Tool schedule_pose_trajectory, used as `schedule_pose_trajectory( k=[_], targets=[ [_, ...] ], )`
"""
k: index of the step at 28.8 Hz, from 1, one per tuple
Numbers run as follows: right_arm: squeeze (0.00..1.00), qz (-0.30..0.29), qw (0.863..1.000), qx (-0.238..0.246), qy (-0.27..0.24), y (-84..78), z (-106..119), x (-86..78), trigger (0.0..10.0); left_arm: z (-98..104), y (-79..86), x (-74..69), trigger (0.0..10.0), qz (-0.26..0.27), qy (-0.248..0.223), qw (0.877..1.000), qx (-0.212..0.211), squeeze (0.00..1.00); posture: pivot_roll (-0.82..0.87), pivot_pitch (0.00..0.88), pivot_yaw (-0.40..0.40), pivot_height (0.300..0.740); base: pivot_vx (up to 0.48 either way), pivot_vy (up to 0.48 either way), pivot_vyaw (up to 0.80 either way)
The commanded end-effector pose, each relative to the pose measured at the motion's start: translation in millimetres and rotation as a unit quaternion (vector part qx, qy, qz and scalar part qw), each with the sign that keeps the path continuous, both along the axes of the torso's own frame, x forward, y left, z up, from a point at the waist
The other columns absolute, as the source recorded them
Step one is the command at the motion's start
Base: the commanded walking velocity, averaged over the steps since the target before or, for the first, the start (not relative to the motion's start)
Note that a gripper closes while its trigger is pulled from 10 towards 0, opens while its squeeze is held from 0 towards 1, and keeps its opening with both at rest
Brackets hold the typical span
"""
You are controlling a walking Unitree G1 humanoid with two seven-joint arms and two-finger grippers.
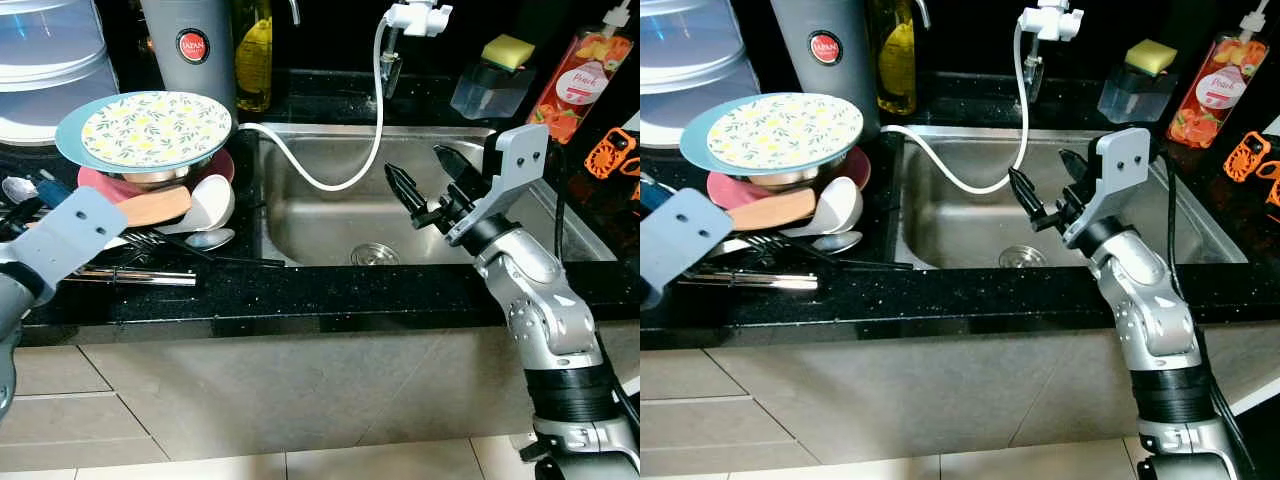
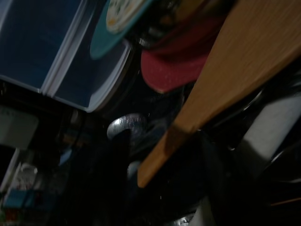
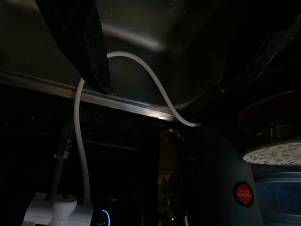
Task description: Kitchen organization
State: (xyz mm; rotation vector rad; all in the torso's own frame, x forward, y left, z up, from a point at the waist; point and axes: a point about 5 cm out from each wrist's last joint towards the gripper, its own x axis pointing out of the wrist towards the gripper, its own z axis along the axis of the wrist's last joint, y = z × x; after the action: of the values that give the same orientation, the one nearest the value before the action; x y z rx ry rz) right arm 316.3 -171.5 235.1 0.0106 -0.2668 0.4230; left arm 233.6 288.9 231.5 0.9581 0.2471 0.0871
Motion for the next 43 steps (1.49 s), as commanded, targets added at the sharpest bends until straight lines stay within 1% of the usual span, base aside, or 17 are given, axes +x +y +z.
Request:
schedule_pose_trajectory(
  k=[1, 2, 3, 4, 6, 7, 8, 9, 10, 17, 18, 26, 27, 33, 37, 42, 43],
  targets=[
    [0.0, -0.013, 1.0, 0.003, 0.008, -5.9, -2.3, -1.2, 10.0, -20.6, 4.8, -0.4, 3.3, 0.012, 0.047, 0.998, -0.039, 0.0, 0.18, 0.0, -0.066, 0.74, 0.0, 0.0, 0.0],
    [0.0, -0.013, 1.0, 0.003, 0.008, -5.9, -2.3, -1.2, 10.0, -21.0, 4.9, -0.2, 3.3, 0.011, 0.049, 0.998, -0.04, 0.0, 0.18, 0.0, -0.066, 0.74, 0.0, 0.0, 0.0],
    [0.0, -0.013, 1.0, 0.003, 0.008, -5.8, -2.5, -1.3, 10.0, -22.1, 6.2, 0.0, 4.0, 0.015, 0.051, 0.998, -0.044, 0.0, 0.18, 0.0, -0.066, 0.74, 0.0, 0.0, 0.0],
    [0.0, -0.013, 1.0, 0.003, 0.008, -5.8, -2.5, -1.3, 10.0, -22.1, 6.2, 0.0, 4.0, 0.015, 0.051, 0.998, -0.044, 0.0, 0.18, 0.0, -0.066, 0.74, 0.0, 0.0, 0.0],
    [0.0, -0.013, 1.0, 0.004, 0.008, -5.7, -2.7, -1.4, 10.0, -23.3, 9.7, 0.3, 4.8, 0.02, 0.059, 0.997, -0.04, 0.0, 0.17, 0.0, -0.066, 0.74, 0.0, 0.0, 0.0],
    [0.0, -0.013, 1.0, 0.004, 0.008, -5.7, -2.7, -1.4, 10.0, -23.3, 9.7, 0.3, 4.8, 0.02, 0.059, 0.997, -0.04, 0.0, 0.17, 0.0, -0.066, 0.74, 0.0, 0.0, 0.0],
    [0.0, -0.013, 1.0, 0.004, 0.009, -5.7, -2.8, -1.5, 10.0, -23.2, 12.9, 0.5, 6.9, 0.027, 0.063, 0.997, -0.036, 0.0, 0.17, 0.0, -0.066, 0.74, 0.0, 0.0, 0.0],
    [0.0, -0.013, 1.0, 0.004, 0.009, -5.7, -2.8, -1.5, 10.0, -23.2, 12.9, 0.5, 6.9, 0.027, 0.063, 0.997, -0.036, 0.0, 0.17, 0.0, -0.066, 0.74, 0.0, 0.0, 0.0],
    [0.0, -0.014, 1.0, 0.005, 0.009, -5.7, -2.9, -1.7, 10.0, -22.3, 16.8, 0.5, 10.0, 0.032, 0.065, 0.997, -0.028, 0.0, 0.17, 0.0, -0.065, 0.74, 0.0, 0.0, 0.0],
    [0.0, -0.016, 1.0, 0.006, 0.009, -5.8, -3.1, -2.0, 10.0, -16.5, 28.1, 2.3, 10.0, 0.042, 0.069, 0.997, -0.011, 0.0, 0.17, 0.0, -0.066, 0.74, 0.0, 0.0, 0.0],
    [0.0, -0.017, 1.0, 0.006, 0.009, -5.8, -2.9, -1.7, 10.0, -15.4, 28.6, 2.9, 10.0, 0.04, 0.069, 0.997, -0.007, 1.0, 0.17, 0.0, -0.065, 0.74, 0.0, 0.0, 0.0],
    [0.0, -0.018, 1.0, 0.008, 0.008, -5.9, -2.3, -0.9, 10.0, -16.5, 25.6, 3.3, 10.0, 0.022, 0.085, 0.996, -0.001, 1.0, 0.17, 0.0, -0.066, 0.74, 0.0, 0.0, 0.0],
    [0.0, -0.018, 1.0, 0.009, 0.008, -5.6, -2.1, -0.6, 10.0, -17.1, 25.5, 3.9, 10.0, 0.017, 0.091, 0.996, 0.004, 0.0, 0.17, 0.0, -0.065, 0.74, 0.0, 0.0, 0.0],
    [0.0, -0.018, 1.0, 0.01, 0.006, -5.2, -1.4, -0.3, 10.0, -18.3, 27.6, 5.3, 10.0, 0.009, 0.107, 0.994, 0.01, 0.0, 0.17, 0.0, -0.062, 0.74, 0.0, 0.0, 0.0],
    [0.0, -0.019, 1.0, 0.011, 0.003, -4.8, -0.5, -0.6, 10.0, -19.6, 32.9, 8.4, 10.0, -0.014, 0.142, 0.99, 0.022, 0.0, 0.16, 0.0, -0.057, 0.74, 0.0, 0.0, 0.0],
    [0.0, -0.02, 1.0, 0.013, 0.002, -5.3, -0.2, -1.5, 10.0, -15.4, 43.3, 11.5, 10.0, 0.009, 0.134, 0.99, 0.04, 0.0, 0.16, 0.0, -0.053, 0.74, 0.0, 0.0, 0.0],
    [0.0, -0.021, 1.0, 0.012, 0.002, -5.6, -0.4, -1.9, 10.0, -15.3, 46.4, 12.7, 9.6, 0.016, 0.132, 0.99, 0.054, 0.0, 0.16, 0.0, -0.051, 0.74, 0.0, 0.0, 0.0]
  ],
)
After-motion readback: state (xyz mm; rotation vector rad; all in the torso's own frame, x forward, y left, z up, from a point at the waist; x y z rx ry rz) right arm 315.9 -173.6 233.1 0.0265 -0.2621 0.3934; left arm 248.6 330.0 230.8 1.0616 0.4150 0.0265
